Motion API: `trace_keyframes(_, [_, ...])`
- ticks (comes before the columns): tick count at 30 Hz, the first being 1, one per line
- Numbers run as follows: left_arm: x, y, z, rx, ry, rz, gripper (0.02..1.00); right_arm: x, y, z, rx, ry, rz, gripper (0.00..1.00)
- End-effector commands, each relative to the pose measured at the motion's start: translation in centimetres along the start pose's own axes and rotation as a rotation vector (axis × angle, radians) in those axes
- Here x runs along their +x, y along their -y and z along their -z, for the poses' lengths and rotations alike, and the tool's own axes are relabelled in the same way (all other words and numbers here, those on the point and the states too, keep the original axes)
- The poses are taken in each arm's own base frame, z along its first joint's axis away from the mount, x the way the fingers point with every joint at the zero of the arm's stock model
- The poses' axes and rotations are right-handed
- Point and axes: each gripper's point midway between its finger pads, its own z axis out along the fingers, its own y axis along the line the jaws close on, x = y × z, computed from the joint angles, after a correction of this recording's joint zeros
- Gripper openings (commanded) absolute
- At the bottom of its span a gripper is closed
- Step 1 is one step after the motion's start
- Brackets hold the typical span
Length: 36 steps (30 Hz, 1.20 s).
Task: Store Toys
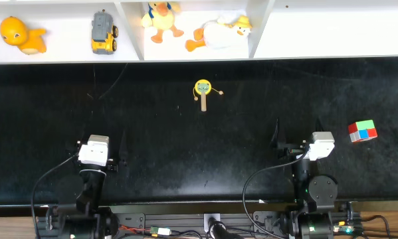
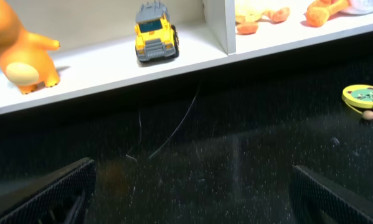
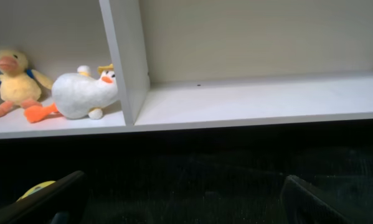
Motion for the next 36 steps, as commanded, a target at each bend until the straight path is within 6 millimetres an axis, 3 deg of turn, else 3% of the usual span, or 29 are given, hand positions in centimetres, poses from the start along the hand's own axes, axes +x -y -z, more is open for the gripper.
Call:
trace_keyframes(1, [-1.1, 0.2, -0.2, 0.008, 0.076, 0.017, 0.998, 0.4, 0.3, 0.0, 0.012, -0.001, 0.0, 0.996])
trace_keyframes(10, [-0.9, -1.1, -0.7, -0.072, 0.111, 0.017, 0.998, 0.4, 0.3, 0.0, 0.012, -0.001, 0.0, 0.996])
trace_keyframes(36, [-1.0, -1.1, -0.6, -0.071, 0.115, 0.016, 0.998, 0.4, 0.3, 0.0, 0.012, -0.001, 0.0, 0.993])
